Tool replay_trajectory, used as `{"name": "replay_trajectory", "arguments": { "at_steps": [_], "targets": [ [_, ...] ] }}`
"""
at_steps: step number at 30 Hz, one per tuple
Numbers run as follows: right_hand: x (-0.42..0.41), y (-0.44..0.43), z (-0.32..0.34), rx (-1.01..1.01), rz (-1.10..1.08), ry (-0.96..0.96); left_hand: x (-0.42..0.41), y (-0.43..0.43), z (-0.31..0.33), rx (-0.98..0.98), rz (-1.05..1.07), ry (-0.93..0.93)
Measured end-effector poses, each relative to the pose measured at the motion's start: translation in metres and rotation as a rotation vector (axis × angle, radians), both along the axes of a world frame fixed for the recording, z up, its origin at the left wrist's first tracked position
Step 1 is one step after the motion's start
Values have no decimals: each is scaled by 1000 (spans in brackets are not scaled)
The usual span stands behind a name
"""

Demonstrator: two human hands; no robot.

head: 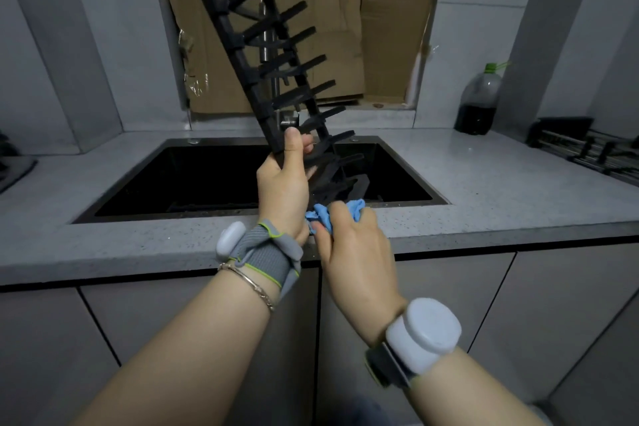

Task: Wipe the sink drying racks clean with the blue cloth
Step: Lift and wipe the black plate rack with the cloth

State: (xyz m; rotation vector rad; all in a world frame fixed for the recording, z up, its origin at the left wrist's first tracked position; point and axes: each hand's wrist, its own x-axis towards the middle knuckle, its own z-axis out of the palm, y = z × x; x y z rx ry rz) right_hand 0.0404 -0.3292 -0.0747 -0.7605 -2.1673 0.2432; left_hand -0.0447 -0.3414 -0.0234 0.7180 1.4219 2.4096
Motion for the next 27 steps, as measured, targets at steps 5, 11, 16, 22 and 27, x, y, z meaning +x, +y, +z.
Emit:
{"name": "replay_trajectory", "arguments": {
  "at_steps": [5,11,16,22,27],
  "targets": [
    [1,17,17,-177,16,85,8,3,7,32,-153,-236],
    [-3,29,20,-298,27,168,12,2,6,79,-161,-193],
    [-11,47,23,-701,193,513,8,4,8,-2,-34,-42],
    [13,83,42,-1455,385,1288,3,3,14,-52,24,-72],
    [2,57,49,-1394,608,1379,13,11,17,-54,64,-183]
  ]
}}
